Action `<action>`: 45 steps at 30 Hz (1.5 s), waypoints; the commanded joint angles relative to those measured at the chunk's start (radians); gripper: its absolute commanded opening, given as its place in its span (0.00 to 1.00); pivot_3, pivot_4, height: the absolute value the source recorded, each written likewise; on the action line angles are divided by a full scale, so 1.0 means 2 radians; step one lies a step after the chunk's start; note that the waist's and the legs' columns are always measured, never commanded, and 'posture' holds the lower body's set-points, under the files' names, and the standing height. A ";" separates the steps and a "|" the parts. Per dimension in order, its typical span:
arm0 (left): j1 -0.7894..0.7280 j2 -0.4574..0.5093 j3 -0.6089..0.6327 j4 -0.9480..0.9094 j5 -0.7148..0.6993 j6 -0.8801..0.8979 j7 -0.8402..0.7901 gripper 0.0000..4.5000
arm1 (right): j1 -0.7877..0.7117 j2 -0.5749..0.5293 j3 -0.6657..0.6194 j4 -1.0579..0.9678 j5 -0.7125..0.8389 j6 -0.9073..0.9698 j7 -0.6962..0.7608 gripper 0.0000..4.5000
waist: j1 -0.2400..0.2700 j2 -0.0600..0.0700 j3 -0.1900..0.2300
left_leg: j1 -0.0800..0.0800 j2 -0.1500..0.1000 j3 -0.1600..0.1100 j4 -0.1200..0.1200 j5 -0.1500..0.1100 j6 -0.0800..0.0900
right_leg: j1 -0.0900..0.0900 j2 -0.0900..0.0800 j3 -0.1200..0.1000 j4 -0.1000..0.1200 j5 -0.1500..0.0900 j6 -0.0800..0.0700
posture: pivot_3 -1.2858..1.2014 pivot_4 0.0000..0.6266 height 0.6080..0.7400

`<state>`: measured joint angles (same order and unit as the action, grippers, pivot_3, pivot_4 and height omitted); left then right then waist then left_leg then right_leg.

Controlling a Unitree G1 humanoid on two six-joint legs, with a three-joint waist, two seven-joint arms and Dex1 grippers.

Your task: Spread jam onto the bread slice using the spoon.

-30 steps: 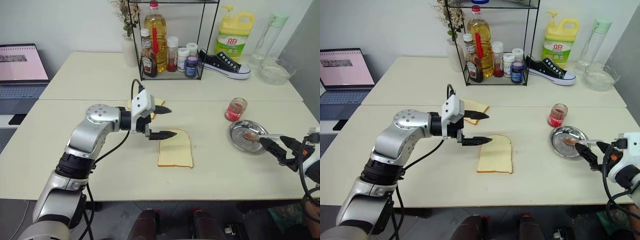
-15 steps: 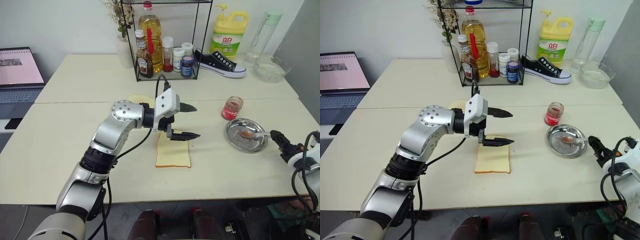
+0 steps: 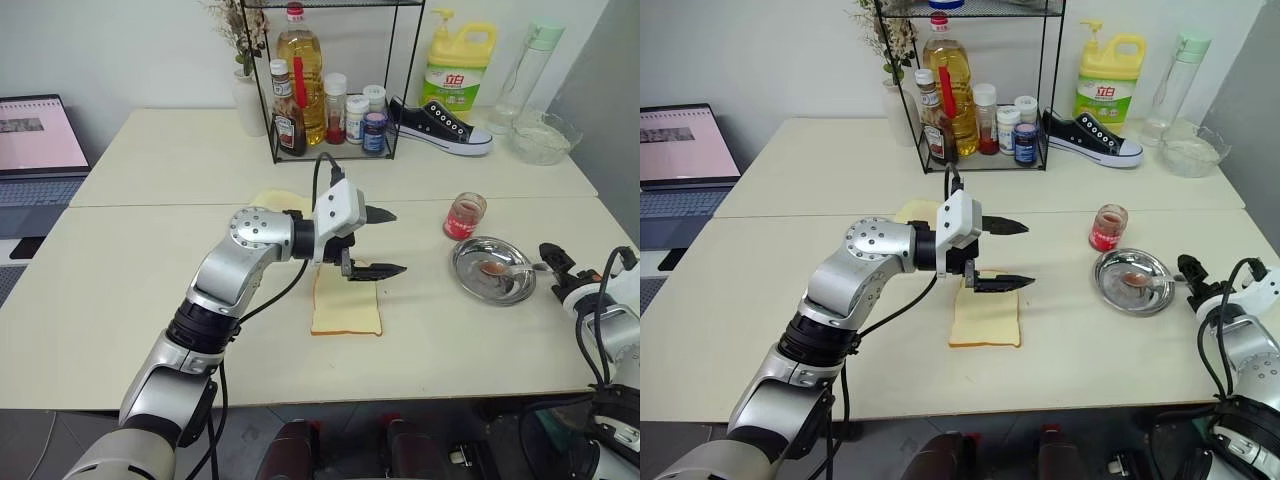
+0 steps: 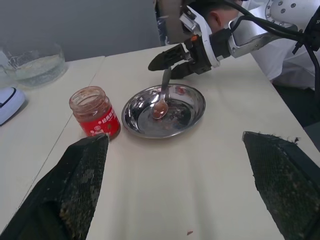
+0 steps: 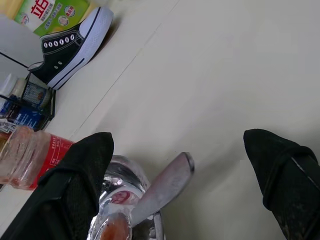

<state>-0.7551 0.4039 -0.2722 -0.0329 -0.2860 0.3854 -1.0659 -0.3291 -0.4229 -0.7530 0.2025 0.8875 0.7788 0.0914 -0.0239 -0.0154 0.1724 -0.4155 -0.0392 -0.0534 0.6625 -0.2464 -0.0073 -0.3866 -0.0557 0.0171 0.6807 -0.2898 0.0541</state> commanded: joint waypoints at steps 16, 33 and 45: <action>-0.007 -0.006 0.004 -0.013 0.008 -0.005 0.009 0.99 | -0.022 0.013 -0.002 -0.003 0.051 0.012 -0.007 1.00 | -0.001 0.000 0.000 | 0.000 0.000 0.000 0.000 0.000 0.000 | 0.000 0.000 0.000 0.000 0.000 0.000 | 0.52 0.24 1.00; -0.010 -0.008 0.004 -0.009 0.014 -0.008 0.012 1.00 | -0.013 0.009 -0.013 -0.002 0.056 0.002 -0.010 0.00 | 0.001 0.000 0.000 | 0.000 0.000 -0.001 0.000 0.000 0.000 | 0.000 0.000 0.000 0.000 0.000 0.000 | 0.52 0.24 1.00; 0.004 0.014 0.033 0.012 0.011 -0.021 0.021 1.00 | -0.063 -0.100 0.064 -0.128 0.078 0.072 0.031 0.00 | -0.003 0.003 0.001 | 0.000 0.000 0.000 0.000 0.000 0.000 | -0.001 0.000 0.000 0.000 0.000 0.000 | 0.52 0.24 1.00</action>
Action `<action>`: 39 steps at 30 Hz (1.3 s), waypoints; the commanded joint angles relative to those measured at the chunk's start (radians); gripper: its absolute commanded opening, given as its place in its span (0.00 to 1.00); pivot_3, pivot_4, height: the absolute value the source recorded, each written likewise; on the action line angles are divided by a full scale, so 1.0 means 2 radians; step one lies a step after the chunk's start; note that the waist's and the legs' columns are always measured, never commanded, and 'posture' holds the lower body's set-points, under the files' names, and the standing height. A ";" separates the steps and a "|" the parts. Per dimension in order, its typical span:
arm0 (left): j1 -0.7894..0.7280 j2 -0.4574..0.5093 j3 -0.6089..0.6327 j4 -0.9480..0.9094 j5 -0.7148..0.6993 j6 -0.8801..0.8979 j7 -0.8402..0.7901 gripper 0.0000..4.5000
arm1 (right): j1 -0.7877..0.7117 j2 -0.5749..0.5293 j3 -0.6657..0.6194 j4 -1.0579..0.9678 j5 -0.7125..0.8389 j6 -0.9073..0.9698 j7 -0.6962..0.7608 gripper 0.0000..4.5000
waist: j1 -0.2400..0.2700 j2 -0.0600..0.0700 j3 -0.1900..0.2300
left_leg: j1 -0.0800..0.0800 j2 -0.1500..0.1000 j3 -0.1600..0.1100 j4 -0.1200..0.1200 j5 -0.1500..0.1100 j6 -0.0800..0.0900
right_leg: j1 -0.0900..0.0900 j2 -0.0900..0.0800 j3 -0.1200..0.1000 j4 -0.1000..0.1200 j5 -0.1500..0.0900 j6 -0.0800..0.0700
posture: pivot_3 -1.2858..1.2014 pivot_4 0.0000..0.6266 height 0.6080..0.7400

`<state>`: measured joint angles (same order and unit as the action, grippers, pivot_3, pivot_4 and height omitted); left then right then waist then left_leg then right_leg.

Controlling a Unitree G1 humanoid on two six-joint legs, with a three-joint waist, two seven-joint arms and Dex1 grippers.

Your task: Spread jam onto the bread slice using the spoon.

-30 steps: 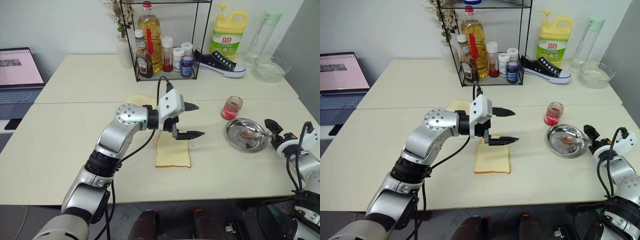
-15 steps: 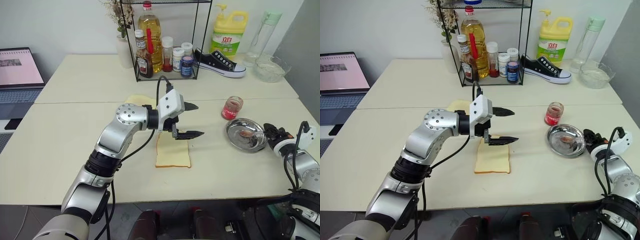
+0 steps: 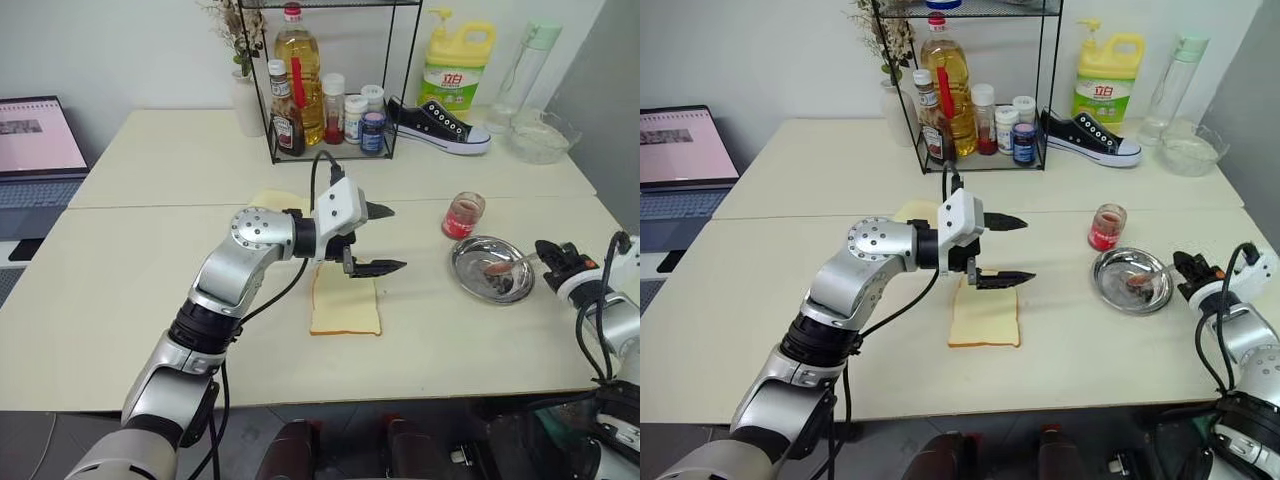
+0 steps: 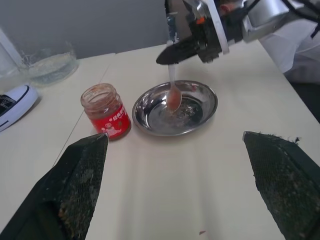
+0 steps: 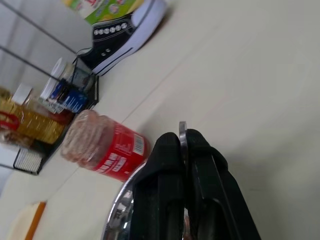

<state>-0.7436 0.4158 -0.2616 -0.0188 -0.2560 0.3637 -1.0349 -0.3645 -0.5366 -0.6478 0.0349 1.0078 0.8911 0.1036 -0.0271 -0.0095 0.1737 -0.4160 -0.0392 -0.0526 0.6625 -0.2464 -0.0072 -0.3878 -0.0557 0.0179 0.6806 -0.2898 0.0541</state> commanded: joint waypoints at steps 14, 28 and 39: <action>-0.040 -0.037 0.035 0.059 0.005 -0.040 0.040 1.00 | -0.213 -0.091 0.218 0.111 -0.211 -0.135 0.176 0.00 | 0.001 0.000 0.000 | -0.001 0.000 0.000 0.000 0.000 0.000 | 0.000 0.000 0.000 -0.001 0.000 0.000 | 0.52 0.24 1.00; -0.035 -0.045 0.030 0.047 0.005 -0.035 0.044 1.00 | -0.257 -0.058 0.257 0.224 -0.321 -0.233 0.229 0.00 | -0.001 0.000 0.000 | -0.001 0.000 0.000 0.000 0.000 0.000 | -0.001 0.000 0.000 0.000 0.000 0.000 | 0.52 0.24 1.00; -0.043 -0.049 0.031 0.050 0.004 -0.036 0.042 1.00 | -0.245 -0.029 0.280 0.245 -0.377 -0.277 0.243 0.00 | -0.001 0.000 0.000 | -0.001 0.000 0.000 0.000 0.000 0.000 | -0.001 0.000 0.000 0.000 0.000 0.000 | 0.52 0.24 1.00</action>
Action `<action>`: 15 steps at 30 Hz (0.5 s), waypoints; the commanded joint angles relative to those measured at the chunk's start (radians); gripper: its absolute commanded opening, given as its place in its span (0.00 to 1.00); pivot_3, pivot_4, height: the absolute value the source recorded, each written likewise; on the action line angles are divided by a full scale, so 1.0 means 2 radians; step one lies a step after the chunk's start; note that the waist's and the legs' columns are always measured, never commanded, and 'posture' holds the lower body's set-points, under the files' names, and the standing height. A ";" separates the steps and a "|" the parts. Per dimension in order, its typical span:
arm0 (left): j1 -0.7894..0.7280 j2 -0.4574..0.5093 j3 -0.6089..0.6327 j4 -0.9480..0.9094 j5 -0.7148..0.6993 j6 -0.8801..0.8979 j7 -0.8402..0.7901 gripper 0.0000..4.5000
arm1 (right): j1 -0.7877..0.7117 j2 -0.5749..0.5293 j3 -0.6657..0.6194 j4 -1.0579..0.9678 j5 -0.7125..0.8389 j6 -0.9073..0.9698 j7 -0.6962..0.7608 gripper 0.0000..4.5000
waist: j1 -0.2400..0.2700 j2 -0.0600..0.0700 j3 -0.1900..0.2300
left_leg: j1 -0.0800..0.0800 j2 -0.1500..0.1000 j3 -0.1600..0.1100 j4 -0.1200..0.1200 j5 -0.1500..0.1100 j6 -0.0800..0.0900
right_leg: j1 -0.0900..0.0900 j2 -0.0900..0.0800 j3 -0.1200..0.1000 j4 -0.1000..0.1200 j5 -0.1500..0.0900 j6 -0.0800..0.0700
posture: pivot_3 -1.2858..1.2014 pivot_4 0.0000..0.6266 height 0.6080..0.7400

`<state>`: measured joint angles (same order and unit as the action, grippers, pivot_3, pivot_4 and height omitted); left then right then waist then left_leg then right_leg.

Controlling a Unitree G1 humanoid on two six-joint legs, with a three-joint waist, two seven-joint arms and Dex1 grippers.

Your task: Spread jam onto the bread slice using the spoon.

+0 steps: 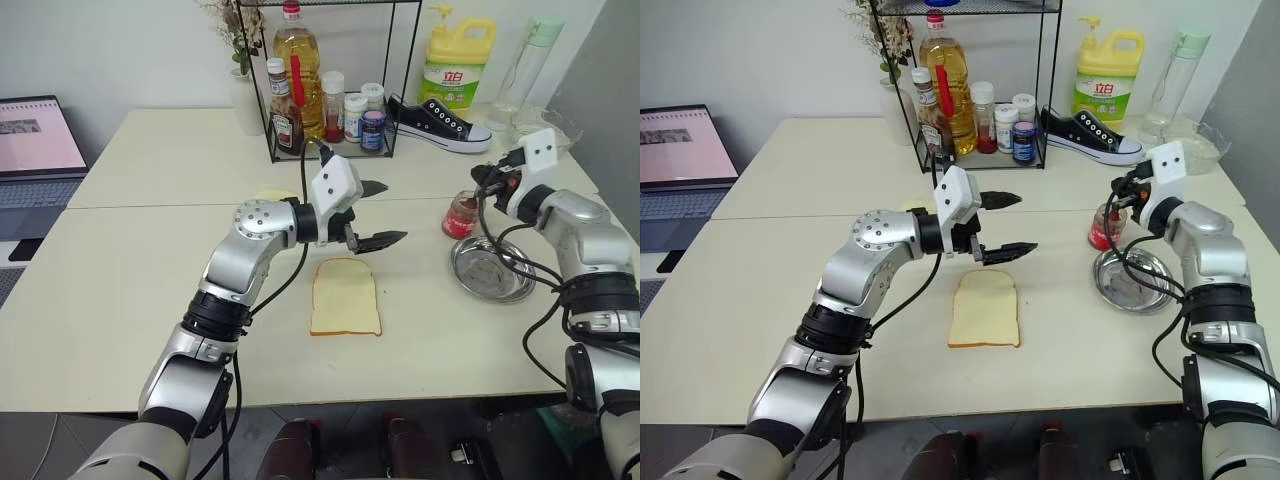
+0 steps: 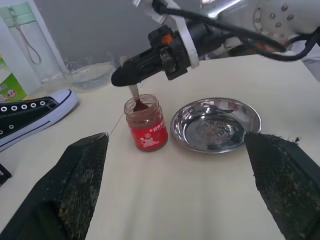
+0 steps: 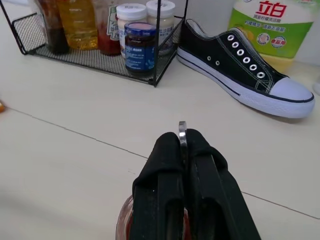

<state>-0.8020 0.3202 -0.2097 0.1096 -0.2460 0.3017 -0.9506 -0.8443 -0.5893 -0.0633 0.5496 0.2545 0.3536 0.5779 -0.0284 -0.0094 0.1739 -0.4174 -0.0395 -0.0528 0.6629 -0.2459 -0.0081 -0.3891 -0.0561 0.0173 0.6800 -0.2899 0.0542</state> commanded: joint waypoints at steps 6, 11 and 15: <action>-0.013 0.003 0.006 -0.012 -0.001 -0.007 -0.004 1.00 | -0.006 0.011 -0.054 -0.020 0.035 0.042 -0.004 0.00 | 0.000 0.000 0.000 | 0.000 0.000 0.000 0.000 0.000 0.000 | 0.000 0.000 0.000 0.000 0.000 0.000 | 0.52 0.24 1.00; -0.015 0.004 0.005 -0.010 0.000 -0.010 -0.007 1.00 | -0.011 0.024 -0.110 -0.030 0.084 0.107 -0.029 0.00 | 0.000 0.000 0.000 | 0.000 0.000 0.000 0.000 0.000 0.000 | 0.000 0.000 0.000 0.000 0.000 0.000 | 0.52 0.24 1.00; -0.017 0.003 0.004 -0.007 0.001 -0.013 -0.010 1.00 | -0.021 0.030 -0.154 -0.031 0.123 0.152 -0.054 0.00 | 0.000 0.000 0.000 | 0.000 0.000 0.000 0.000 0.000 0.000 | 0.000 0.000 0.000 0.000 0.000 0.000 | 0.52 0.24 1.00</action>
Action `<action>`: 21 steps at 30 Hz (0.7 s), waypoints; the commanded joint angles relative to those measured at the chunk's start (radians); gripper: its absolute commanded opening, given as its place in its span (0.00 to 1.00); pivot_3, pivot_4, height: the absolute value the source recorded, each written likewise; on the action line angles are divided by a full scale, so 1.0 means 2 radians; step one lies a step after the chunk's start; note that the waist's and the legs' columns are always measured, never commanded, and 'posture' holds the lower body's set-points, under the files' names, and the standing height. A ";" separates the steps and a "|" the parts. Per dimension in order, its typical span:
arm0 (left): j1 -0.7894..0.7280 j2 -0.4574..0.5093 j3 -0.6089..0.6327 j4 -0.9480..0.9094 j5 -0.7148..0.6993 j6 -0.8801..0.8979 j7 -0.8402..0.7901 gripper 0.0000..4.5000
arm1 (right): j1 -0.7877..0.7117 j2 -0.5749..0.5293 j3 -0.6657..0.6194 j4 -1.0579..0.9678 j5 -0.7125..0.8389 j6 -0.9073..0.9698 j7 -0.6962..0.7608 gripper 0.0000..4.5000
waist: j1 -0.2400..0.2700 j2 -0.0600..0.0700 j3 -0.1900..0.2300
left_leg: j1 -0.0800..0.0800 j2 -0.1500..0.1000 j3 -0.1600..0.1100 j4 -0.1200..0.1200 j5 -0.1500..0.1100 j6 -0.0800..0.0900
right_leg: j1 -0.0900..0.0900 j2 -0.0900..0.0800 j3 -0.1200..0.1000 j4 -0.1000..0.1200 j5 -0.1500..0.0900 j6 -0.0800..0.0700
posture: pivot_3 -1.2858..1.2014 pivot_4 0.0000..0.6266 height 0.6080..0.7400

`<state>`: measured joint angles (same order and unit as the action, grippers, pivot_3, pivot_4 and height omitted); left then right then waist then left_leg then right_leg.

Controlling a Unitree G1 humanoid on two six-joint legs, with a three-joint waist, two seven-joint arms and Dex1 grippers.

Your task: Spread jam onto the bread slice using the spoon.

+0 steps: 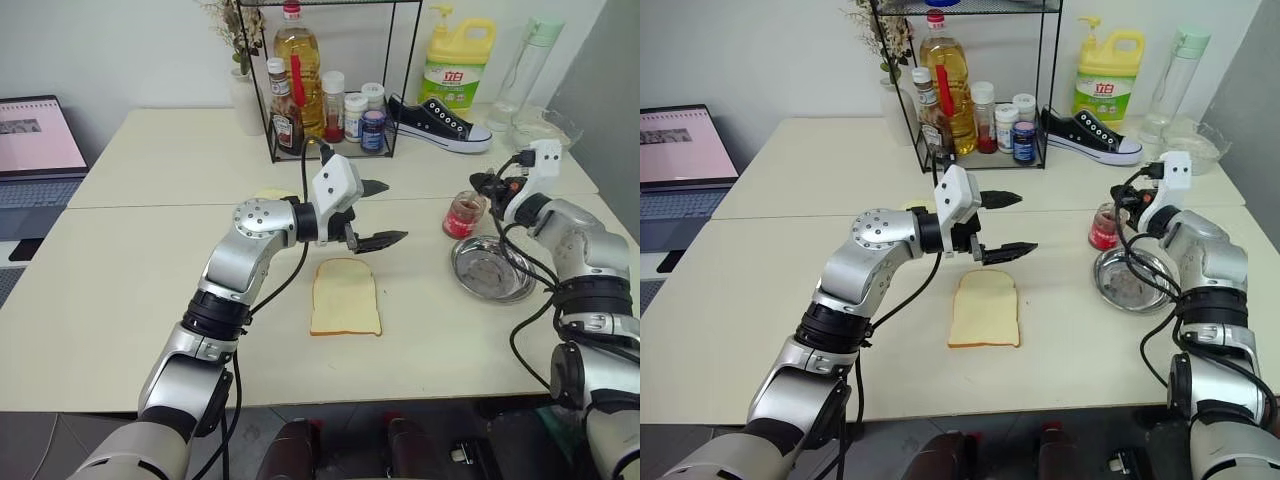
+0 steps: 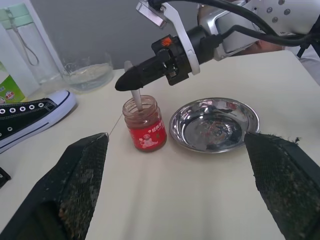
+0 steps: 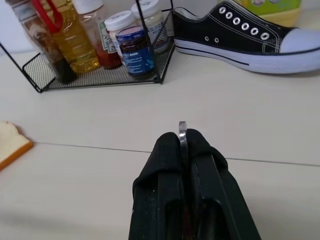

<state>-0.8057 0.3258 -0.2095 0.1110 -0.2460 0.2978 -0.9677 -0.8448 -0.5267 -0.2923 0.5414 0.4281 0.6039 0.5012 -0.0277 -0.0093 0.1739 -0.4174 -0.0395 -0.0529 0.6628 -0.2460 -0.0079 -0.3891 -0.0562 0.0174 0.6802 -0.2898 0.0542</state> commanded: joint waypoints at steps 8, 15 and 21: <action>-0.019 -0.004 0.003 0.002 0.003 -0.022 -0.006 1.00 | -0.022 0.002 -0.097 -0.043 0.085 0.075 -0.065 0.00 | 0.000 0.000 0.000 | 0.000 0.000 0.000 0.000 0.000 0.000 | 0.000 0.000 0.000 0.000 0.000 0.000 | 0.52 0.24 1.00; -0.021 -0.007 0.001 0.007 0.003 -0.028 -0.010 1.00 | -0.019 -0.007 -0.116 -0.053 0.094 0.079 -0.089 0.00 | 0.000 0.000 0.000 | 0.000 0.000 0.000 0.000 0.000 0.000 | 0.000 0.000 0.000 0.000 0.000 0.000 | 0.52 0.24 1.00; -0.019 -0.010 0.004 0.011 0.005 -0.035 -0.008 1.00 | -0.017 -0.014 -0.121 -0.047 0.095 0.069 -0.097 0.00 | 0.000 0.000 0.000 | 0.000 0.000 0.000 0.000 0.000 0.000 | 0.000 0.000 0.000 0.000 0.000 0.000 | 0.52 0.24 1.00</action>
<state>-0.8192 0.3102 -0.2099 0.1454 -0.2393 0.2505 -0.9854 -0.8552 -0.5362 -0.5123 0.4783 0.6038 0.7672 0.3099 -0.0282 -0.0093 0.1738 -0.4174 -0.0395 -0.0524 0.6626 -0.2462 -0.0076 -0.3891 -0.0562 0.0176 0.6803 -0.2898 0.0542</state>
